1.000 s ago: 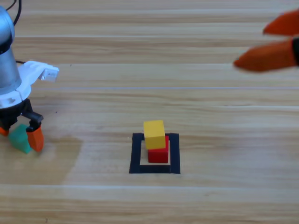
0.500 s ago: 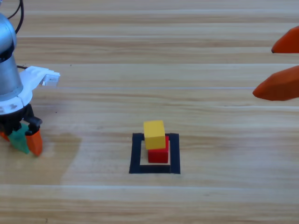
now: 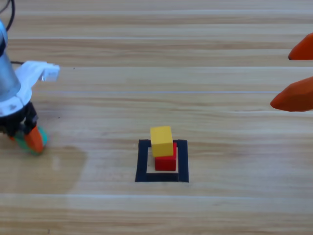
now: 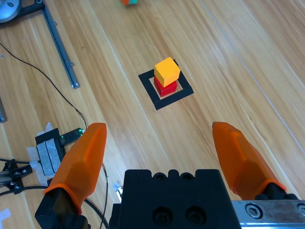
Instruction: Stack the blocks in the rectangular block: red at the bottom, yellow in the middle, green on top
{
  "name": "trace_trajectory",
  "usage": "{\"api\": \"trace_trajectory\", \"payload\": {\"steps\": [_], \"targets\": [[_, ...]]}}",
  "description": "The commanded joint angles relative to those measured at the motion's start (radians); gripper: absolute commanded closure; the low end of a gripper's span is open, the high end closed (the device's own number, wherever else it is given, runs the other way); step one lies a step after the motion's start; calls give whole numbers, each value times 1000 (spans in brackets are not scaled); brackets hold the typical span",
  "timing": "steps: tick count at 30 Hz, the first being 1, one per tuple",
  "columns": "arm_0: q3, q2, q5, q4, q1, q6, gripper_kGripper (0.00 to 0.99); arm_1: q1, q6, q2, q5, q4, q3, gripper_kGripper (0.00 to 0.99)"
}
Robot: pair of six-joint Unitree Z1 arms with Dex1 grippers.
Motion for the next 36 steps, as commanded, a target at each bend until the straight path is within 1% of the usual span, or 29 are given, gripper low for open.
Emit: {"api": "trace_trajectory", "payload": {"steps": [1,3,7,12,16,18,27,31,36], "targets": [[-33,-131,-59,-34,-81,-147,990,-28,-8,28,14,29,-8,11],[-84,-166,-72,-17,-129,-254,990,-28,-8,28,17,29,-8,11],[-180,-171,-65,40,-226,-404,990,-28,-8,29,22,32,-10,11],[-331,-77,15,134,-382,-562,990,-28,-9,34,22,43,-17,11],[-506,61,43,247,-457,-604,990,-28,-8,35,23,46,-21,11],[-594,115,50,308,-477,-630,990,-28,-8,37,25,47,-21,11],[-794,191,49,437,-508,-699,990,-28,-9,40,25,53,-24,11],[-832,204,47,462,-514,-722,990,-28,-11,45,30,53,-24,11],[-906,257,35,526,-525,-763,990,-28,-14,45,34,56,-24,11]]}}
